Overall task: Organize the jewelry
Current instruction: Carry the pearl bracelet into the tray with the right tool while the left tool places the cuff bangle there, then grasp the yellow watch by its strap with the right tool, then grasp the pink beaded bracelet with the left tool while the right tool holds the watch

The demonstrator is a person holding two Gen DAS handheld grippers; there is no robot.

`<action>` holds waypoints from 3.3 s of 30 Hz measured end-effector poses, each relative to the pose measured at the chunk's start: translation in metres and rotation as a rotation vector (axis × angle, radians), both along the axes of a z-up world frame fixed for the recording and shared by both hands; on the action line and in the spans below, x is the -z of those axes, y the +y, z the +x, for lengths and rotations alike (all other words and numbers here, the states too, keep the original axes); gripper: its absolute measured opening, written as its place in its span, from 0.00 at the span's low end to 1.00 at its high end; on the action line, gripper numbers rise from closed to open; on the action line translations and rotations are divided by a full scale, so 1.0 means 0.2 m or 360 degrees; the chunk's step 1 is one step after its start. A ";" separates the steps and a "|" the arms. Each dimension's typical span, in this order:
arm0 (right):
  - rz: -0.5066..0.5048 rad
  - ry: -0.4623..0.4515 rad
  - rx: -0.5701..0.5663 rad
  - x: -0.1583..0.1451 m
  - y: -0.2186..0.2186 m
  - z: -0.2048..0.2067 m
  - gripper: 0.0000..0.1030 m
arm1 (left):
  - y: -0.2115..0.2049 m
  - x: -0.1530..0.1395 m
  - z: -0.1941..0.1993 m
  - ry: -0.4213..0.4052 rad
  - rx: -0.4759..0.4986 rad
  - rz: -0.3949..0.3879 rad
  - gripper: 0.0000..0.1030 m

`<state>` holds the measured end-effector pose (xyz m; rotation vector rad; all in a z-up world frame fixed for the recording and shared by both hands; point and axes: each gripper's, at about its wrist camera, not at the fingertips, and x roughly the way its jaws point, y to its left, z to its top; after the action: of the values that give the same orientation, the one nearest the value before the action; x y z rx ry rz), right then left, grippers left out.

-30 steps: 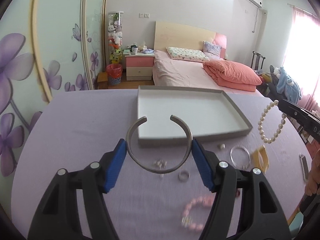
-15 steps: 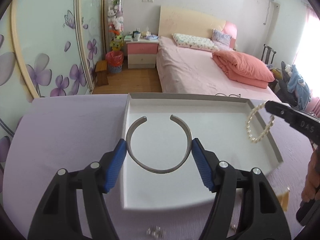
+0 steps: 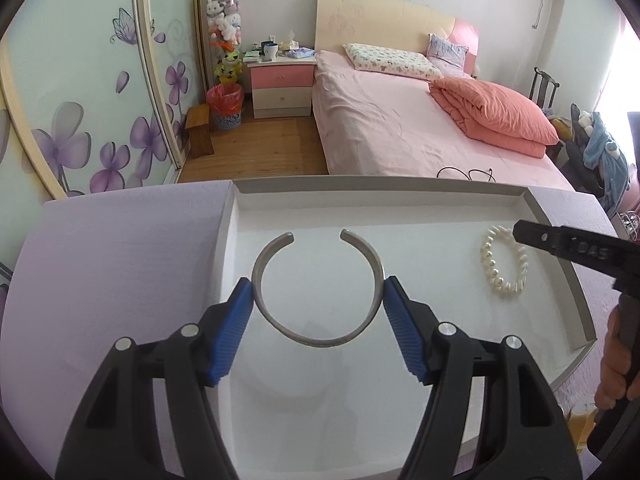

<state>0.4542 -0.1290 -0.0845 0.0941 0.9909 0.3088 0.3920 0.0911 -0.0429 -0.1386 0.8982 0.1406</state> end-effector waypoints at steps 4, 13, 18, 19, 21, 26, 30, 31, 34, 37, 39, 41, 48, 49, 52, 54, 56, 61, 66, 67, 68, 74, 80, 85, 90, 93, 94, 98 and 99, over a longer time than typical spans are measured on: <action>0.0025 -0.0025 0.0005 -0.04 -0.02 0.00 0.48 | 0.00 0.01 0.01 -0.0005 0.0005 -0.0004 0.64; -0.0003 -0.0136 -0.0006 -0.11 -0.12 -0.13 0.48 | 0.03 -0.08 -0.07 -0.0115 -0.0067 -0.0059 0.75; 0.0026 -0.0243 -0.0025 -0.20 -0.21 -0.28 0.48 | 0.08 -0.23 -0.25 -0.0235 -0.0092 -0.0062 0.78; 0.0032 -0.0277 -0.0032 -0.23 -0.23 -0.33 0.48 | 0.08 -0.26 -0.32 -0.0266 -0.0095 -0.0059 0.79; 0.0034 -0.0331 -0.0044 -0.26 -0.26 -0.41 0.52 | 0.09 -0.30 -0.45 -0.0318 -0.0081 -0.0044 0.81; 0.0025 -0.0451 -0.0067 -0.28 -0.36 -0.64 0.55 | 0.07 -0.34 -0.76 -0.0387 -0.0061 -0.0023 0.85; 0.0027 -0.0486 -0.0081 -0.24 -0.42 -0.81 0.59 | 0.04 -0.33 -0.99 -0.0414 -0.0068 -0.0051 0.88; 0.0017 -0.0490 -0.0092 -0.22 -0.43 -0.85 0.59 | 0.03 -0.32 -1.04 -0.0420 -0.0069 -0.0058 0.88; -0.0026 -0.0509 -0.0102 -0.16 -0.45 -0.96 0.61 | 0.00 -0.29 -1.18 -0.0441 -0.0066 -0.0067 0.91; -0.0067 -0.0514 -0.0098 -0.10 -0.49 -1.05 0.65 | -0.04 -0.23 -1.29 -0.0453 -0.0043 -0.0052 0.93; -0.0081 -0.0497 -0.0092 -0.06 -0.51 -1.07 0.68 | -0.09 -0.19 -1.35 -0.0449 -0.0018 -0.0045 0.94; -0.0088 -0.0452 -0.0081 0.00 -0.53 -1.07 0.68 | -0.12 -0.15 -1.38 -0.0429 0.0002 -0.0040 0.94; -0.0132 -0.0351 -0.0061 0.14 -0.53 -1.07 0.68 | -0.23 -0.06 -1.43 -0.0385 0.0061 -0.0044 0.94; -0.0157 -0.0344 -0.0058 0.16 -0.52 -1.06 0.69 | -0.25 -0.05 -1.43 -0.0376 0.0064 -0.0032 0.94; -0.0208 -0.0326 -0.0046 0.20 -0.50 -1.05 0.71 | -0.26 -0.02 -1.42 -0.0348 0.0085 -0.0037 0.94; -0.0219 -0.0311 -0.0038 0.21 -0.50 -1.03 0.73 | -0.26 0.00 -1.42 -0.0334 0.0089 -0.0051 0.95; -0.0219 -0.0289 -0.0027 0.23 -0.51 -1.02 0.73 | -0.26 0.01 -1.41 -0.0318 0.0091 -0.0051 0.95; -0.0220 -0.0263 -0.0024 0.25 -0.51 -0.99 0.73 | -0.27 0.02 -1.41 -0.0301 0.0096 -0.0043 0.95; -0.0263 -0.0264 -0.0024 0.26 -0.49 -0.97 0.73 | -0.29 0.04 -1.39 -0.0276 0.0106 -0.0041 0.95; -0.0265 -0.0260 -0.0021 0.26 -0.49 -0.96 0.73 | -0.28 0.04 -1.40 -0.0272 0.0107 -0.0043 0.95; -0.0267 -0.0260 -0.0020 0.26 -0.49 -0.96 0.72 | -0.28 0.05 -1.40 -0.0268 0.0110 -0.0044 0.95; -0.0280 -0.0225 -0.0015 0.30 -0.49 -0.93 0.61 | -0.30 0.06 -1.40 -0.0244 0.0145 -0.0041 0.95; -0.0228 -0.0226 -0.0013 0.28 -0.52 -0.95 0.32 | -0.32 0.08 -1.38 -0.0220 0.0171 -0.0035 0.95; -0.0166 -0.0250 -0.0019 0.24 -0.54 -0.99 0.31 | -0.33 0.10 -1.37 -0.0201 0.0181 -0.0023 0.95; -0.0134 -0.0262 -0.0029 0.20 -0.54 -1.00 0.31 | -0.34 0.11 -1.35 -0.0178 0.0191 0.0014 0.92; -0.0122 -0.0271 -0.0046 0.19 -0.53 -1.01 0.31 | -0.35 0.14 -1.34 -0.0140 0.0212 0.0003 0.74; -0.0120 -0.0273 -0.0052 0.18 -0.52 -1.01 0.31 | -0.35 0.14 -1.33 -0.0124 0.0215 -0.0002 0.72; -0.0107 -0.0269 -0.0062 0.17 -0.52 -1.01 0.31 | -0.36 0.17 -1.30 -0.0071 0.0253 -0.0010 0.57; -0.0104 -0.0266 -0.0062 0.17 -0.52 -1.01 0.31 | -0.36 0.18 -1.30 -0.0054 0.0264 -0.0004 0.53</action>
<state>0.2519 -0.2335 -0.1192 -0.0102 0.8368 0.3144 0.1329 0.0186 -0.0781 -0.0683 0.8720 -0.0173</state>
